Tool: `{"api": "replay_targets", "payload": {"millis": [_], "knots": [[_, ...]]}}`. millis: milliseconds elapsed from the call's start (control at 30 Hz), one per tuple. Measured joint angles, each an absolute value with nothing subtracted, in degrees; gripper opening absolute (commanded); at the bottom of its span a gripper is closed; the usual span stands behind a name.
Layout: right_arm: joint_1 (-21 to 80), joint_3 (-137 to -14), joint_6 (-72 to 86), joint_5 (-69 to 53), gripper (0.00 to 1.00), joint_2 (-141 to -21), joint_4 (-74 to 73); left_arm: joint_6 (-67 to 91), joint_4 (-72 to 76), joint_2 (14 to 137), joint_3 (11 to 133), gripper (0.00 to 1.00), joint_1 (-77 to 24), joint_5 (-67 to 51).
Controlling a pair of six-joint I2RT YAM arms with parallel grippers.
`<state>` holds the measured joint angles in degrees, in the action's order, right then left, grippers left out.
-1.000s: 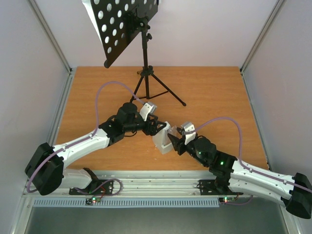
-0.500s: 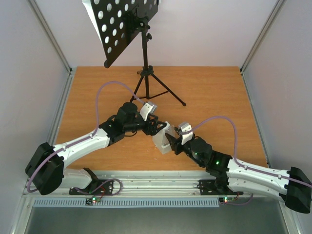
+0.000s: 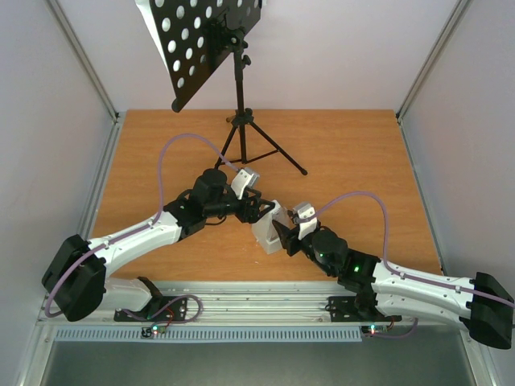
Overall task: Pack up the instrument practice props
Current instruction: Adjust the cover of the metronome on the metronome.
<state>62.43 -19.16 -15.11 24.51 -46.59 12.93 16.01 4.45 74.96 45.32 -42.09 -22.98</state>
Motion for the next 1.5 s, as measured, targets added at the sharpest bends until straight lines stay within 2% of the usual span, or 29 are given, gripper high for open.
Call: {"api": "replay_targets", "payload": {"millis": [1500], "knots": [[64.36,-17.72,-15.55,26.98,0.51,-48.53,16.53,16.01,4.51,75.0,45.34,0.68,-42.06,-23.31]]}}
